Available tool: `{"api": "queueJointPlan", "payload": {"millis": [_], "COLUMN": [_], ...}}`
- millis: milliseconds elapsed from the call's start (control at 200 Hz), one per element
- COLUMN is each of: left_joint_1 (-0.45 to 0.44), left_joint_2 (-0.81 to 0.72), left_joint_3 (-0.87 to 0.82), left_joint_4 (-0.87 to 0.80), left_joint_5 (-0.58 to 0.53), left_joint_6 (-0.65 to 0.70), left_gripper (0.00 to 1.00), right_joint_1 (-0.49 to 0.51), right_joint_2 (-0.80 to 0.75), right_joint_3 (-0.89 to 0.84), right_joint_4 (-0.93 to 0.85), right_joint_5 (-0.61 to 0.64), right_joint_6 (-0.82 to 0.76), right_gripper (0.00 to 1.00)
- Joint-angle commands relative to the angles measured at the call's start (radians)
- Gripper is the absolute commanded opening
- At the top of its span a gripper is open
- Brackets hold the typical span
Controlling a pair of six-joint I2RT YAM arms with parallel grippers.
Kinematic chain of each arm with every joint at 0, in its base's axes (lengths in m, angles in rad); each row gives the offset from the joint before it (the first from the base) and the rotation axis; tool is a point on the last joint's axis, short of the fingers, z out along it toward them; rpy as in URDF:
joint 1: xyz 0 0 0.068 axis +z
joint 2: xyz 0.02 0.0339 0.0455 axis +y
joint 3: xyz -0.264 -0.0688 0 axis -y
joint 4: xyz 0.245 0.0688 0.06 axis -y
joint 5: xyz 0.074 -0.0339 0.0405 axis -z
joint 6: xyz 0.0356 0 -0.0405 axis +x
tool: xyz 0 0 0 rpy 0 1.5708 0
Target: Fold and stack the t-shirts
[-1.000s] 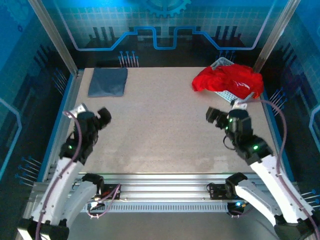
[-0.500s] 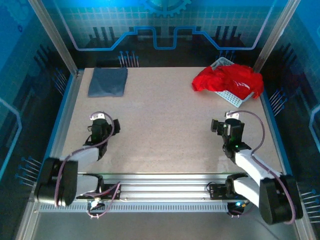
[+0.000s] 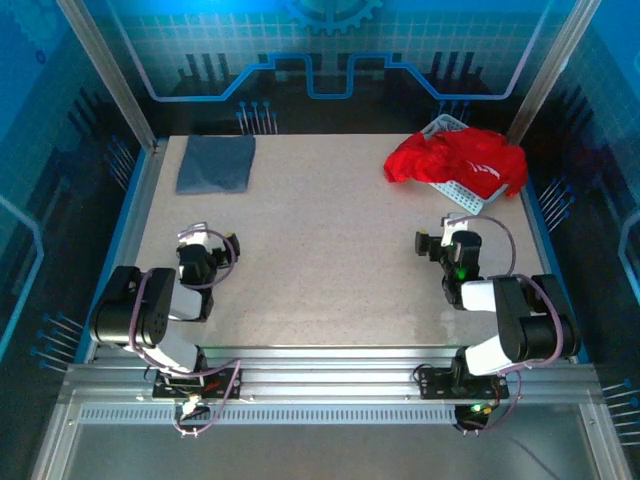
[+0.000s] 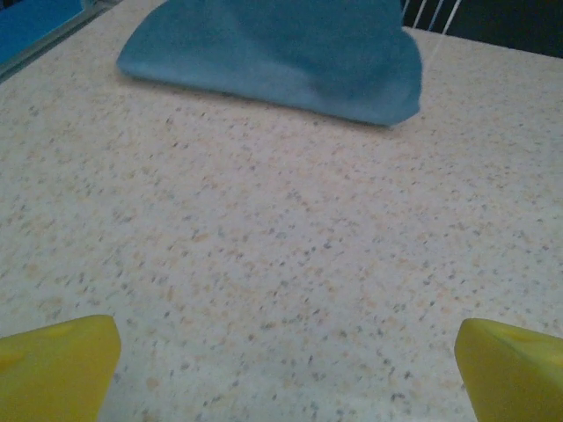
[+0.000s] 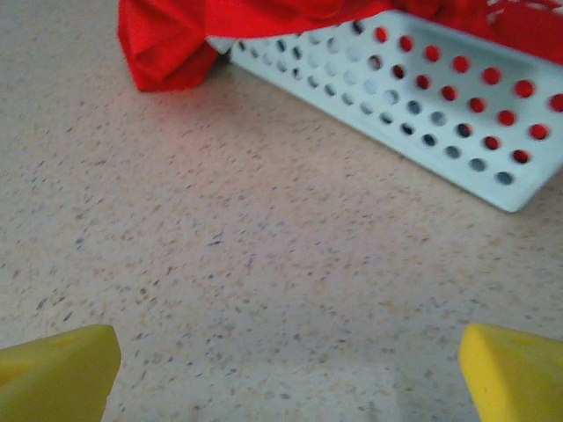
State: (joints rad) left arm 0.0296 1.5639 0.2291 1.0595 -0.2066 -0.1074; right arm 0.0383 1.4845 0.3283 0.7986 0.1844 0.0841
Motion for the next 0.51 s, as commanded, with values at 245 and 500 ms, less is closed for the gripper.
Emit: {"api": "queueJointPlan", "payload": {"millis": [245,500], "left_joint_1": [-0.026,-0.028], "left_joint_2": [-0.016,-0.016], "left_joint_3": [0.133,0.133], "left_joint_4": [-0.107,-0.107], "left_joint_5": [0.056,0.057], "left_joint_6": [0.069,0.071], "left_gripper": [0.99,0.99], "right_joint_1": [0.052,0.048], "right_joint_2": [0.018,0.019], "right_joint_3": [0.084,0.092], "right_joint_4": [-0.010,-0.022], "right_joint_5": [0.035,0.009], "right_joint_6": [-0.061,-0.066], "right_gripper": [1.00,1.00]}}
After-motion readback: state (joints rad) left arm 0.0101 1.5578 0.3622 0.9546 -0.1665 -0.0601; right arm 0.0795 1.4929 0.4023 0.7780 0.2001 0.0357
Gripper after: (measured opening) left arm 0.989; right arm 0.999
